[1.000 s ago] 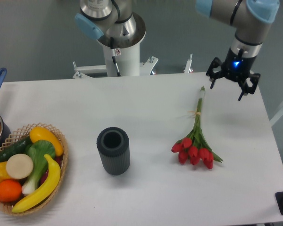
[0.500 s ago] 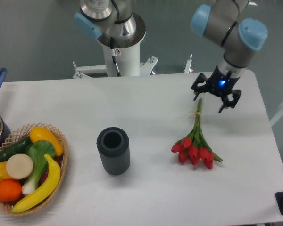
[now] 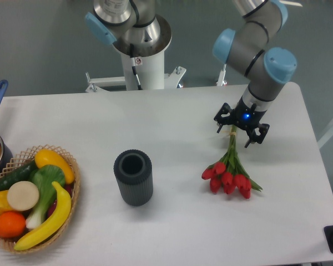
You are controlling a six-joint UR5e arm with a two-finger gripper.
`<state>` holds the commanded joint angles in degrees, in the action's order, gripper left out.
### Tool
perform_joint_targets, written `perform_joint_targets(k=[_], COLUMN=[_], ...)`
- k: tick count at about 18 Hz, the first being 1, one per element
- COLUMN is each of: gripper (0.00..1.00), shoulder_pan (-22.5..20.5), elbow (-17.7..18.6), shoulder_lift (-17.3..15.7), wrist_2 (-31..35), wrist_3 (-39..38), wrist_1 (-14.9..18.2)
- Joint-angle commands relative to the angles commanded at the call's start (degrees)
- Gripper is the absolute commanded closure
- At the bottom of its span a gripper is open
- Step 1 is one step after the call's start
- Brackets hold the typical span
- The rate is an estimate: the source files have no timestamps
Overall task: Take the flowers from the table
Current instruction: 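Move the open gripper over the green tulip stems, then lower the gripper onto the stems and close it around them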
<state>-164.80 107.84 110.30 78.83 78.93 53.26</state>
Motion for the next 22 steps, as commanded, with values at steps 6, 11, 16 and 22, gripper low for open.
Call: perform_joint_targets(k=[6, 11, 16, 22], gripper=[0.00, 0.00, 0.00, 0.23], shoulder_pan=[0.35, 0.35, 1.41, 1.67], elbow=[-0.52, -1.05, -1.05, -1.23], shoulder_lift=[1.93, 4.04, 4.40, 5.10], wrist_2=[0.36, 0.36, 0.28, 0.36], wrist_3=[0.00, 0.18, -0.09, 0.09], wrist_1=[-0.35, -1.31, -2.37, -2.29])
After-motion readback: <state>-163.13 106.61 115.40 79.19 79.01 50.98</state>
